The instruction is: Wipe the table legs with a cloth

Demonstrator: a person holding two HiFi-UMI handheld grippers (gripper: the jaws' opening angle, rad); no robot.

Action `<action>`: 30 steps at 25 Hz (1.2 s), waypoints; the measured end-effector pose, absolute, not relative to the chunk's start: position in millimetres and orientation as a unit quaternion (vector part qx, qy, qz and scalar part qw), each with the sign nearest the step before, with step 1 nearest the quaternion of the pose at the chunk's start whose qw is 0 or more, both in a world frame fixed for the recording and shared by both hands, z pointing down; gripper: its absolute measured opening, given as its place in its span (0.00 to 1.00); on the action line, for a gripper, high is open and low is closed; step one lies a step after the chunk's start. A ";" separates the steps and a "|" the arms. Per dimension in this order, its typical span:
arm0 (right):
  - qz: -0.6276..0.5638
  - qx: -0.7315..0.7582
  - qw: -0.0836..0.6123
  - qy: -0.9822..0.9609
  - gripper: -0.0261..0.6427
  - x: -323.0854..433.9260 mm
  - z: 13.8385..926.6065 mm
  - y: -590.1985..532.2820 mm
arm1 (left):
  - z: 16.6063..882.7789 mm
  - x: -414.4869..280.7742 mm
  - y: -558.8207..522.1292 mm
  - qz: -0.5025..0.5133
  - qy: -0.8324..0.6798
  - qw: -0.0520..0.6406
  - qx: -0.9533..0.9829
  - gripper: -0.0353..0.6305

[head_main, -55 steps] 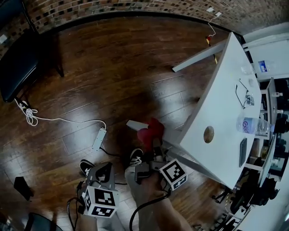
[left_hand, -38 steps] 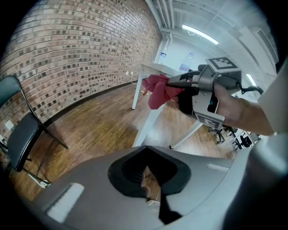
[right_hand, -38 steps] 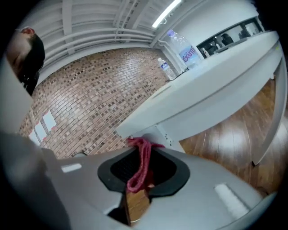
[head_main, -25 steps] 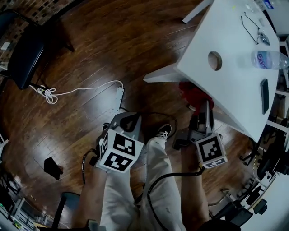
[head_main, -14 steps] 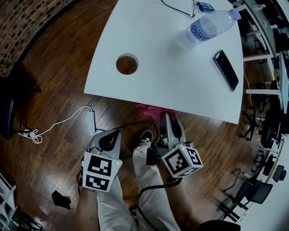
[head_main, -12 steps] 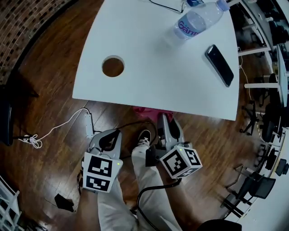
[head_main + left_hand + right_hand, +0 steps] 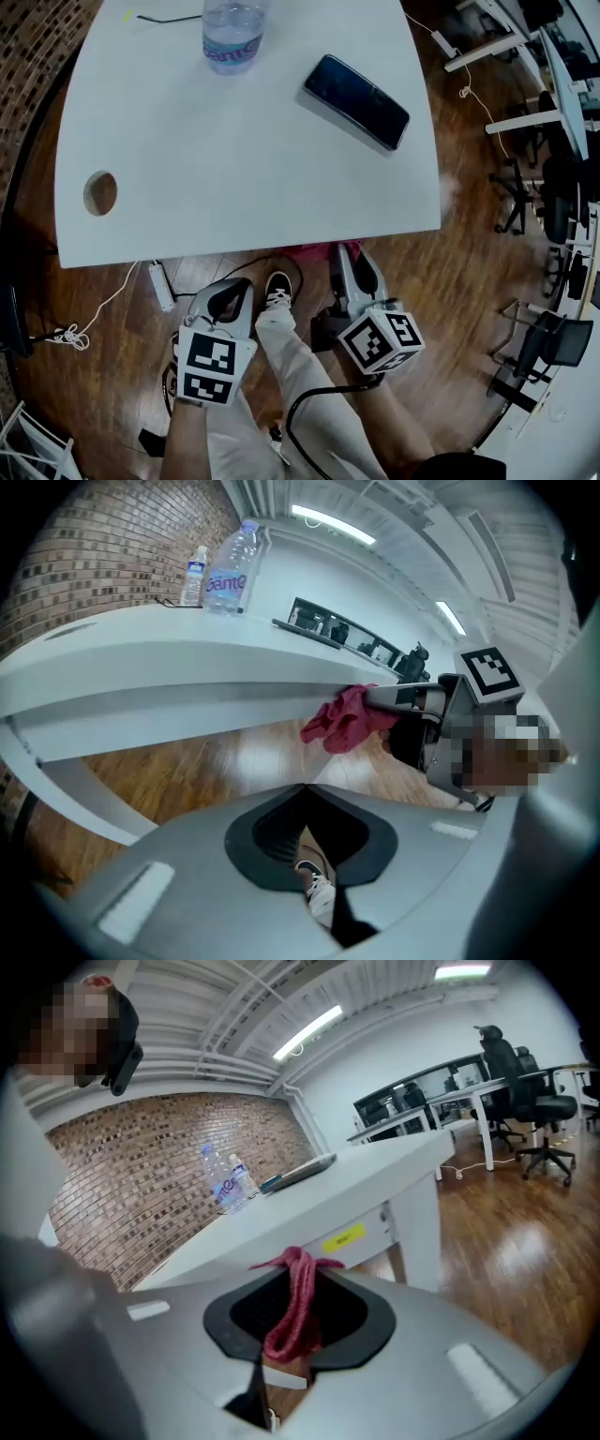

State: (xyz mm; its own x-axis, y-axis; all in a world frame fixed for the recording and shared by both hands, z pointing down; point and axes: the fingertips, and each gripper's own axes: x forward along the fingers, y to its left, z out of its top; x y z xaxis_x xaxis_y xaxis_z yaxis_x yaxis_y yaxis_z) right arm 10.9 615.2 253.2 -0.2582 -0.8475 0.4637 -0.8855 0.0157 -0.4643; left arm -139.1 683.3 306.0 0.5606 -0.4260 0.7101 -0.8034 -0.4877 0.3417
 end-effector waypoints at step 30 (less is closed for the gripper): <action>0.440 0.687 -0.143 -0.560 0.14 152.7 308.3 610.1 | 303.0 65.7 615.5 0.337 -0.312 0.270 0.846 0.05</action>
